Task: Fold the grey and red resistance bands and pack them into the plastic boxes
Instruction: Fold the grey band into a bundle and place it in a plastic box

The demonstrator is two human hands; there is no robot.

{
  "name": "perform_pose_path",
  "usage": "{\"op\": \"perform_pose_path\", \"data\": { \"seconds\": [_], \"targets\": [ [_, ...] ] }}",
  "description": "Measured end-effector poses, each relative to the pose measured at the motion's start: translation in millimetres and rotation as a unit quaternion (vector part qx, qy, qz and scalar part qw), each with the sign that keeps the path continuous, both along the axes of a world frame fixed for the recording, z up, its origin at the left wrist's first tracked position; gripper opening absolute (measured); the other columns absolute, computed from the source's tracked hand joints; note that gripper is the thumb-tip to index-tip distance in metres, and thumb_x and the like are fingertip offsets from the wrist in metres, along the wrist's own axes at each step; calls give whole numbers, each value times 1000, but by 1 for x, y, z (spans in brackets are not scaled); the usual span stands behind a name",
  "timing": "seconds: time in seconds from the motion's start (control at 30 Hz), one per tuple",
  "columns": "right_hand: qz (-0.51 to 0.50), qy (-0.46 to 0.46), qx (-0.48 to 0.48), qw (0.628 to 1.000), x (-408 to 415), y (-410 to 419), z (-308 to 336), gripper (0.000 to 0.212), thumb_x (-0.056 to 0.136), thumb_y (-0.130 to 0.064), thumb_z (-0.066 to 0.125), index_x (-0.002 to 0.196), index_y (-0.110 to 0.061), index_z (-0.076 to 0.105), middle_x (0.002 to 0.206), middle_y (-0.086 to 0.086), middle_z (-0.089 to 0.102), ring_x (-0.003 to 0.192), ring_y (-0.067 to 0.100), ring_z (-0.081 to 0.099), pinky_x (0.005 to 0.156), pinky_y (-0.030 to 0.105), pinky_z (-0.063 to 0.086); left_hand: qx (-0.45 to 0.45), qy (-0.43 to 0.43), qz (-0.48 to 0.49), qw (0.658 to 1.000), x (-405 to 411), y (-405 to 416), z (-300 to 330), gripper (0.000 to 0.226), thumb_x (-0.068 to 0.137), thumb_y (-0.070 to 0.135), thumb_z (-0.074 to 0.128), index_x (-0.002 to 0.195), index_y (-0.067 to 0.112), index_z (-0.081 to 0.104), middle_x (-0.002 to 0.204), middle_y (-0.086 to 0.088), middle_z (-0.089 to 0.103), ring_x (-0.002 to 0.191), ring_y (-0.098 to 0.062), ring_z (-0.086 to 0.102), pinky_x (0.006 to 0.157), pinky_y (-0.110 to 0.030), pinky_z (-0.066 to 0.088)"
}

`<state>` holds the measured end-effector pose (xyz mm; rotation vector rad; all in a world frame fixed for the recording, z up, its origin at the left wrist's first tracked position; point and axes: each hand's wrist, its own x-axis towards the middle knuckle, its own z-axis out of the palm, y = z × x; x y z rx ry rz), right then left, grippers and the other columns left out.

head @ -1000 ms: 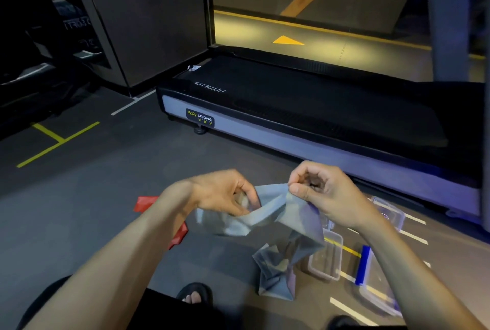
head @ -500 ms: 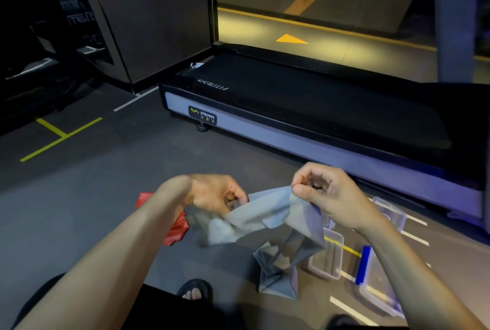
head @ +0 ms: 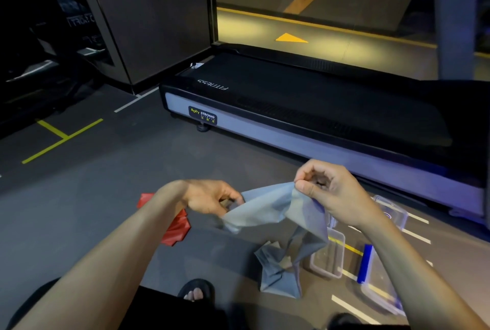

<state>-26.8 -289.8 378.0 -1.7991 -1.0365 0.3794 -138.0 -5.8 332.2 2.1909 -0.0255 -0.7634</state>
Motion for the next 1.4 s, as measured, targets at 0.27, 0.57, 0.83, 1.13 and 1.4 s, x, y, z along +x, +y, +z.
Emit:
{"op": "perform_pose_path", "data": {
  "seconds": [0.27, 0.57, 0.83, 1.13, 1.4],
  "targets": [
    [-39, -24, -12, 999, 6, 0, -4, 18, 93, -2, 71, 85, -18, 67, 85, 0, 68, 80, 13, 62, 79, 29, 49, -35, 38, 51, 997, -5, 0, -5, 15, 96, 18, 70, 110, 10, 72, 98, 2, 68, 89, -10, 58, 84, -27, 47],
    [-53, -44, -23, 997, 6, -2, -6, 17, 92, -4, 72, 85, -18, 68, 85, -2, 69, 80, 12, 63, 78, 30, 50, -58, 21, 67, 996, -5, 10, -14, 35, 79, 14, 77, 111, 28, 72, 91, 0, 62, 83, -14, 54, 81, -31, 43],
    [-94, -44, -17, 994, 11, -4, -7, 15, 92, -6, 72, 86, -19, 67, 83, -3, 69, 79, 16, 64, 75, 24, 48, -83, 35, 86, 992, -8, 9, -17, 29, 94, -6, 62, 95, 21, 72, 84, 13, 69, 74, -1, 61, 73, -18, 50],
    [-119, -60, -56, 990, 14, -6, -15, 17, 91, -11, 73, 84, -25, 68, 81, -7, 70, 80, 14, 66, 79, 34, 51, -126, 35, 157, 979, -13, 11, -14, 21, 92, 14, 74, 113, 12, 73, 97, 6, 67, 88, -10, 59, 79, -26, 49],
    [-137, -60, -65, 987, 16, -8, -19, 16, 91, -12, 74, 83, -25, 67, 80, -5, 70, 79, 16, 66, 79, 41, 53, -225, 73, 166, 957, -19, 20, -19, 69, 64, 64, 88, 105, 10, 73, 99, -8, 64, 94, -25, 56, 79, -34, 38]
  ]
}}
